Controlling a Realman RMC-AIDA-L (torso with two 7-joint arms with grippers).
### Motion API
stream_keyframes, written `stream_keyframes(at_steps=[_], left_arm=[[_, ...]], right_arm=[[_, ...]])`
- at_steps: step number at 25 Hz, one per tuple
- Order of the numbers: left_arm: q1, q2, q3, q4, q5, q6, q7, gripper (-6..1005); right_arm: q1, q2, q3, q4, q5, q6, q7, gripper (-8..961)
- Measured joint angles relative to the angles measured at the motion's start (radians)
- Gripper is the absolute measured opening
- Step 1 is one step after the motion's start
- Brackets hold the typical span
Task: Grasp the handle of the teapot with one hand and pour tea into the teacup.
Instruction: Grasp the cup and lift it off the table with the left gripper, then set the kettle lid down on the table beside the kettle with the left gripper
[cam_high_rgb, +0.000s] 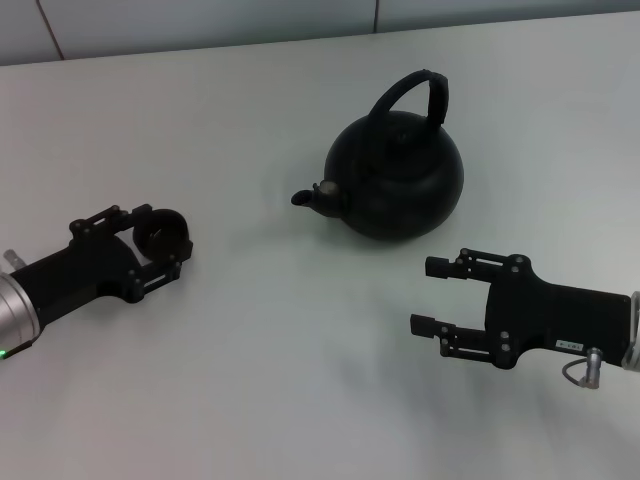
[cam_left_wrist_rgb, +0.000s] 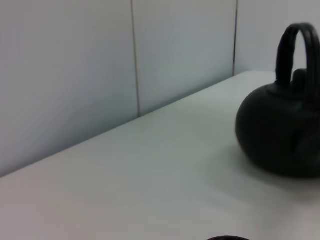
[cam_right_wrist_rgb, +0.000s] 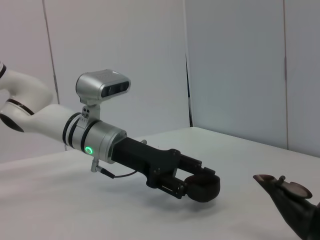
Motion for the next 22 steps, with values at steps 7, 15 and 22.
stream_keyframes(at_steps=[7,15,22], left_arm=[[-0.039,0.0,0.018,-0.028,0.006,0.038,-0.014,687],[-0.109,-0.004,0.059,-0.088,0.007,0.031,-0.004,699],[-0.139,-0.006,0.066,-0.114,0.008,0.018,0.002,714]], right_arm=[[-0.003,-0.001,0.0,0.0,0.0,0.0,0.0,693],[-0.009,-0.001,0.0,0.0,0.0,0.0,0.0,694],[-0.012,-0.001,0.0,0.0,0.001,-0.002,0.0,694]])
